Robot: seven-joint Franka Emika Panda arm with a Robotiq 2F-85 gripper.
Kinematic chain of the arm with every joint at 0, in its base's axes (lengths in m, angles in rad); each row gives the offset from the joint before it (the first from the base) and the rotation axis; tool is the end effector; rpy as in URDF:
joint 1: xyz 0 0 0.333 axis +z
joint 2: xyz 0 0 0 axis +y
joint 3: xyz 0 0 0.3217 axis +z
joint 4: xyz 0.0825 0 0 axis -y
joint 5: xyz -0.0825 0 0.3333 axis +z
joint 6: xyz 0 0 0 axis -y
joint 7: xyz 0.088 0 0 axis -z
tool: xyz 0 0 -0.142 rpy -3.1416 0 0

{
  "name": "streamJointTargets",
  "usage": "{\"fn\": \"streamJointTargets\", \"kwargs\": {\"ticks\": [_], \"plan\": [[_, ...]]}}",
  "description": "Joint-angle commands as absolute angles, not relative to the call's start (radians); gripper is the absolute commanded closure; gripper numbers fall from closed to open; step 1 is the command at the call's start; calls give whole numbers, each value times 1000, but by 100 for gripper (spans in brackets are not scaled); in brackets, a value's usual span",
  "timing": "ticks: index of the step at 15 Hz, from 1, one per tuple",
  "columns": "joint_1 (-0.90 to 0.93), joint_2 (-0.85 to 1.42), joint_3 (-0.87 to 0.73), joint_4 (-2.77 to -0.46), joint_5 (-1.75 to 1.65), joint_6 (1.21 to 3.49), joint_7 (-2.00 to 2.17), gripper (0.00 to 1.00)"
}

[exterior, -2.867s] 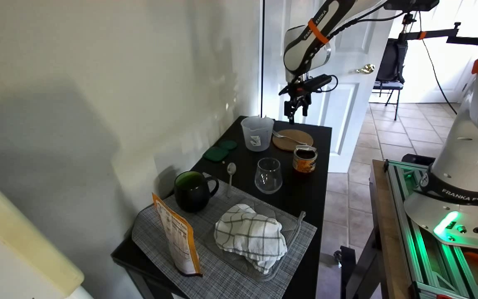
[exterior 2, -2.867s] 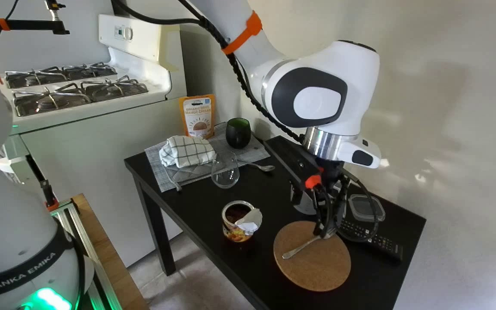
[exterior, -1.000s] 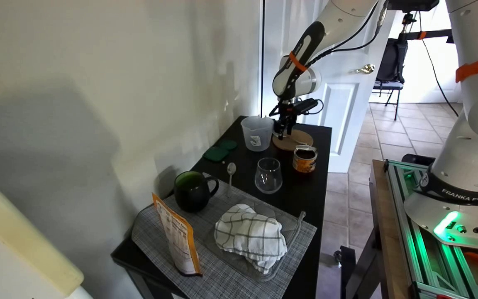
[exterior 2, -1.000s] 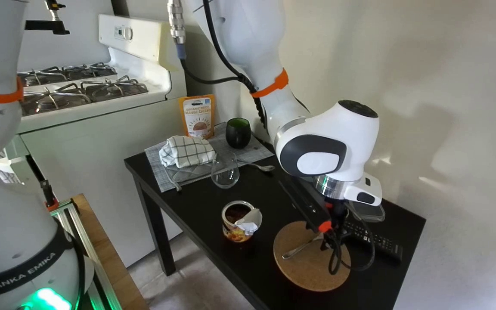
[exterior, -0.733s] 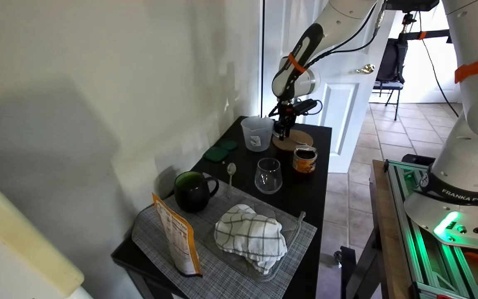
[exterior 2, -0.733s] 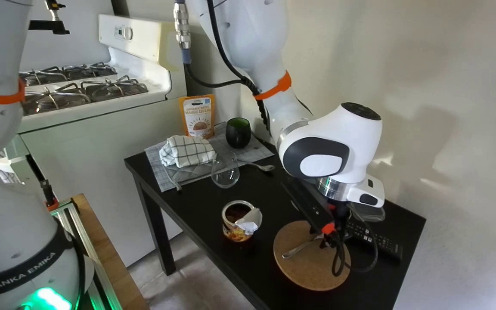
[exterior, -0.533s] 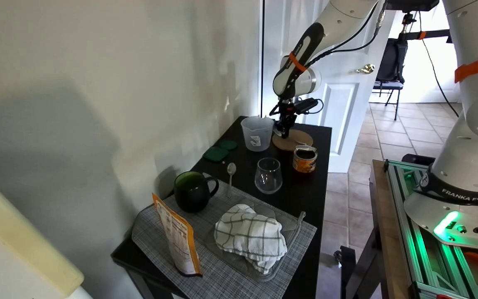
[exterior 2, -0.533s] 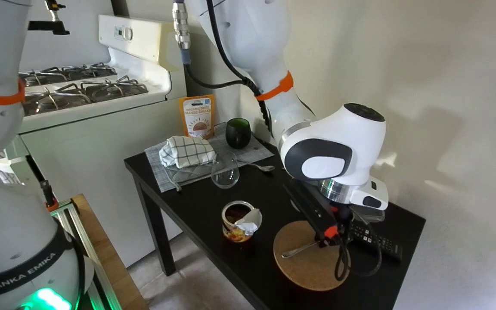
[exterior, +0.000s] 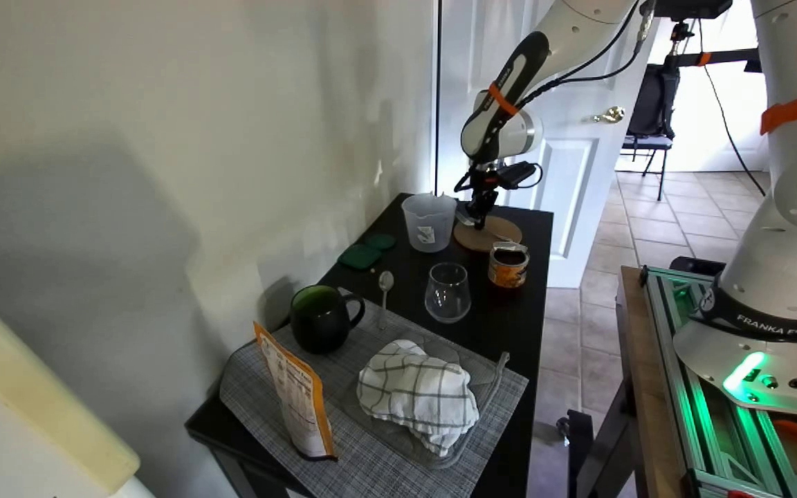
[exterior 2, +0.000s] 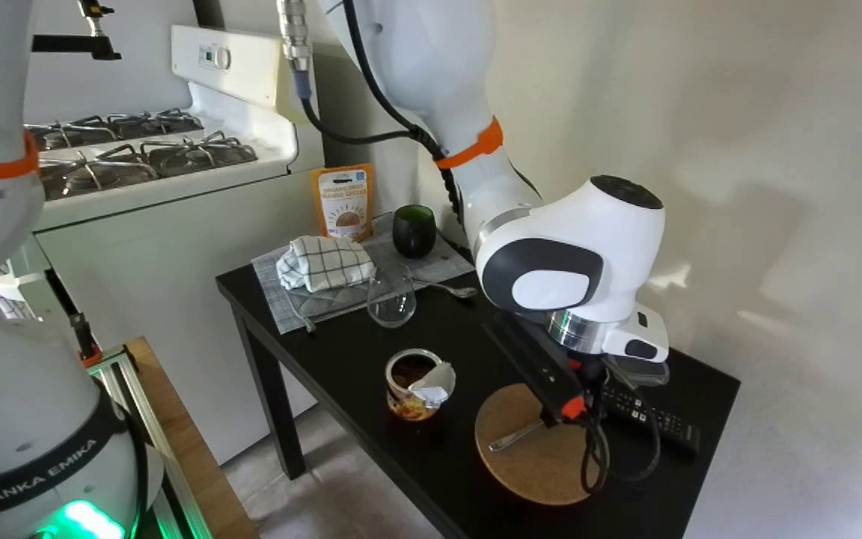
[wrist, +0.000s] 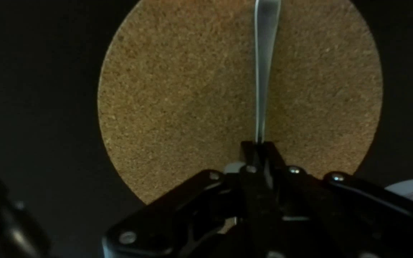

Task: Pick up the black ball like object from the table put it in the clear jar, pick up the silver fork and then put it in the glass cup on the left

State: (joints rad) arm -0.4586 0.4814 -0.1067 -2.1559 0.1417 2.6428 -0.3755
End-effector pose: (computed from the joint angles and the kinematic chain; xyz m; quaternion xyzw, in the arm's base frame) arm 0.4587 -0.2933 0.1879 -0.9886 0.1503 -0.0091 0.0061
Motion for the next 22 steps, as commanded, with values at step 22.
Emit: {"fn": "streamJointTargets", "kwargs": {"ticks": [22], "plan": [[-393,-259,229,-2761,1159,2759,-1486,98]]}}
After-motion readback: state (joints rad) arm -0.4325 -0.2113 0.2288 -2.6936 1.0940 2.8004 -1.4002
